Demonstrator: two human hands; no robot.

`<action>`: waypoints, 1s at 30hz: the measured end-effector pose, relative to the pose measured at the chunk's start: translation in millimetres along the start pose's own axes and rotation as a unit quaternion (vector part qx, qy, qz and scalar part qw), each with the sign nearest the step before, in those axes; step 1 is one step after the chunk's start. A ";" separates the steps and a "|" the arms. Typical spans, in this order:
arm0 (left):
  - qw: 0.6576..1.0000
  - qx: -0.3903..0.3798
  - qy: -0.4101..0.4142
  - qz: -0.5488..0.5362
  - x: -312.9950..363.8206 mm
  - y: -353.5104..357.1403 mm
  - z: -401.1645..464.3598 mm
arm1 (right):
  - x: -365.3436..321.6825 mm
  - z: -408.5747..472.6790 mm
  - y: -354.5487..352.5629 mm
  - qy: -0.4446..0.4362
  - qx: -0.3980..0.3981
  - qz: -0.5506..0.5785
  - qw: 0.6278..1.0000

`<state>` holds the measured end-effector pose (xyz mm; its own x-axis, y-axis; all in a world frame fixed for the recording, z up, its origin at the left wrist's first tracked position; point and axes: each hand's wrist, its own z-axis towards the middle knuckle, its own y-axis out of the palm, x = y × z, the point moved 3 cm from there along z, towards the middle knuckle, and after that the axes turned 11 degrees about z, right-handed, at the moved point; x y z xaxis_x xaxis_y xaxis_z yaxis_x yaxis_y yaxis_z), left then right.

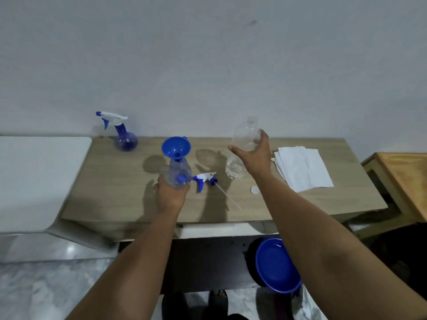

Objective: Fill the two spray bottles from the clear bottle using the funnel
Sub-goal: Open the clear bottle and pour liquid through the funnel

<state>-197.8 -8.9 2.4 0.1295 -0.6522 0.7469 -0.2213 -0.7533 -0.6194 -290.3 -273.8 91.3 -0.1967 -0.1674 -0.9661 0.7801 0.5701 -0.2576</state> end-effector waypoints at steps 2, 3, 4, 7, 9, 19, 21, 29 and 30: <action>1.000 -0.011 0.007 0.000 -0.1 3.7 24.2 | 6.1 5.6 5.8 0.001 0.010 0.002 1.000; 1.000 -0.023 0.012 -0.012 5.8 2.5 29.9 | 9.1 8.1 8.8 0.003 0.014 0.005 1.000; 0.999 -0.034 0.031 -0.025 13.7 1.4 34.2 | 12.6 10.6 12.3 0.008 0.017 0.009 1.000; 0.992 -0.064 0.090 -0.055 21.5 3.9 50.0 | 18.8 15.4 22.0 0.001 0.031 0.016 0.999; 0.990 -0.086 0.104 -0.043 18.4 7.1 57.5 | 16.9 17.3 27.2 -0.018 0.034 0.021 0.999; 0.980 -0.125 0.153 -0.004 20.3 -3.9 67.6 | -73.8 26.1 43.8 -0.121 -0.098 0.016 0.988; 0.981 -0.126 0.149 0.003 20.1 -7.4 69.3 | -85.9 24.5 50.3 -0.127 -0.164 -0.020 0.978; 0.983 -0.113 0.143 0.029 21.3 -15.6 66.0 | -88.0 8.5 76.7 -0.089 -0.327 -0.211 0.917; 0.983 -0.114 0.142 0.025 21.1 -14.8 66.7 | -86.8 7.9 77.8 -0.085 -0.334 -0.229 0.910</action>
<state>-127.4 -17.3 11.2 -0.1544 -0.6137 0.7743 -0.4347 -0.6615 -0.6111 -207.8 -221.3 155.3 -0.2723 -0.6003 -0.7520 0.0926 0.7616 -0.6414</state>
